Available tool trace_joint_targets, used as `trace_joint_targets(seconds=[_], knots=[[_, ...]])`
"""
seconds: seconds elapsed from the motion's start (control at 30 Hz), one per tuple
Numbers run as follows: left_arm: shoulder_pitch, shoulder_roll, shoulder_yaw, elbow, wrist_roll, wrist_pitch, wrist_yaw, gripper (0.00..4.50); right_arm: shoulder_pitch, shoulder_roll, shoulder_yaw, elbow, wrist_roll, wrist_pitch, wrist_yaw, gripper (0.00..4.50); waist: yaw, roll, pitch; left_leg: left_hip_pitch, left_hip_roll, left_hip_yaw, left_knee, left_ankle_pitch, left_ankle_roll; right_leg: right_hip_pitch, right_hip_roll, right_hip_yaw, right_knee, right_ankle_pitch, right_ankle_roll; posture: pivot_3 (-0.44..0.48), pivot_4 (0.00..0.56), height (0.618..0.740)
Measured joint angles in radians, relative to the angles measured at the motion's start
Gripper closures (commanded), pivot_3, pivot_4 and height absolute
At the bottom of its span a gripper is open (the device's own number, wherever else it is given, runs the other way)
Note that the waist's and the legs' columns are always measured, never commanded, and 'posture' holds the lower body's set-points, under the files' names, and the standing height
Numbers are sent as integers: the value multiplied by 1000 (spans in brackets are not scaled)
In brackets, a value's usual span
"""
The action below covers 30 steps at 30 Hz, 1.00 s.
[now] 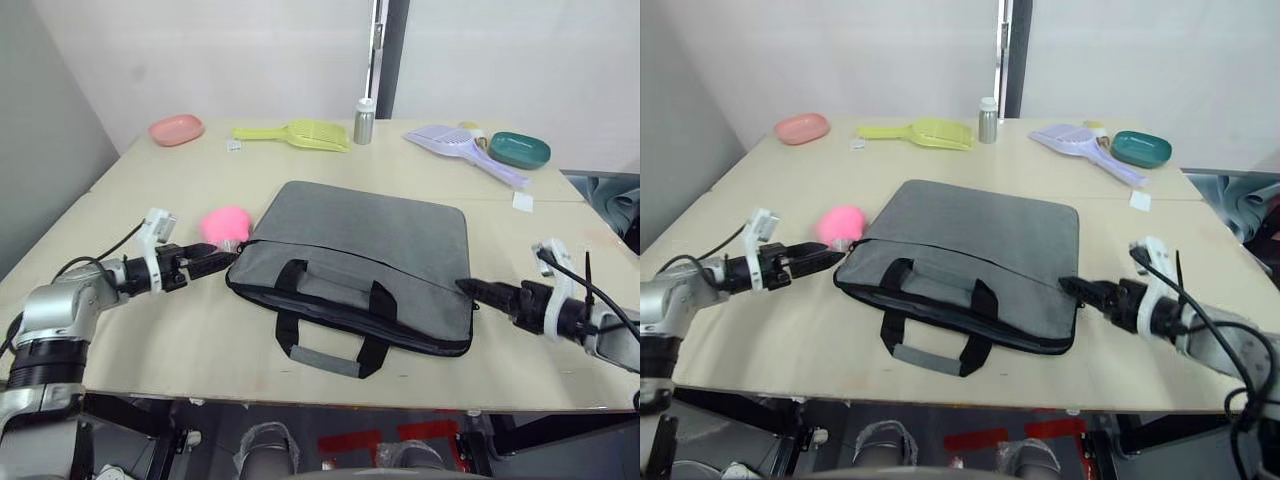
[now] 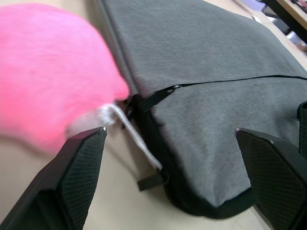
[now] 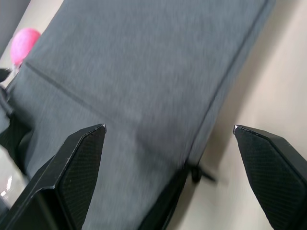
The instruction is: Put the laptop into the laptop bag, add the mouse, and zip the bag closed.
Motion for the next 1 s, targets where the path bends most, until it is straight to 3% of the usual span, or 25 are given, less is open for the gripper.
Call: trace_joint_targets(seconds=[0.27, 0.37, 0.57, 0.67, 0.7, 0.73, 1.0], knots=[[-28, -33, -91, 67, 58, -83, -22, 0, 79, 34, -4, -60, 77, 5, -23, 54, -4, 0, 0, 0, 0, 0, -1, 0, 0, -1, 0, 0, -1, 0, 0, 0, 150, 740], [-28, -33, -100, 68, 63, -94, -37, 696, 80, 72, 14, -61, 82, -12, -43, 799, -2, -1, 0, 0, 0, 0, -1, 0, 0, 0, 0, 0, -1, 0, 0, 0, 150, 740], [-27, -32, -100, 68, 63, -95, -49, 3032, 87, 82, 14, -61, 108, -36, -65, 3005, 0, -1, 0, 0, 0, 0, -1, 0, 0, 0, 0, 0, -1, 0, 0, 0, 150, 740], [-25, -29, -98, 68, 63, -93, -47, 3841, 87, 82, 14, -60, 108, -44, -76, 3820, 0, 0, 0, -1, 0, 0, -1, 0, 0, 0, 0, 0, -1, 0, 0, 0, 150, 740], [-23, -29, -96, 67, 62, -92, -45, 4343, 86, 82, 14, -59, 108, -46, -80, 4275, -1, -1, 0, -1, 0, 0, -1, 0, 0, 0, 0, 0, -1, 0, 0, 0, 150, 740], [-19, -28, -92, 60, 61, -91, -42, 4467, 79, 86, 15, -58, 108, -51, -85, 4435, -2, 0, 0, 0, 0, 0, -1, 0, 0, 0, 0, 0, -1, 0, 0, 0, 150, 740], [62, -19, -40, -64, 23, -11, 3, 4467, -22, 111, 66, -16, 71, -77, -131, 4435, -17, 0, 0, 0, 0, 1, -1, 0, 0, -1, 0, 0, -1, 0, 0, 0, 150, 740]])
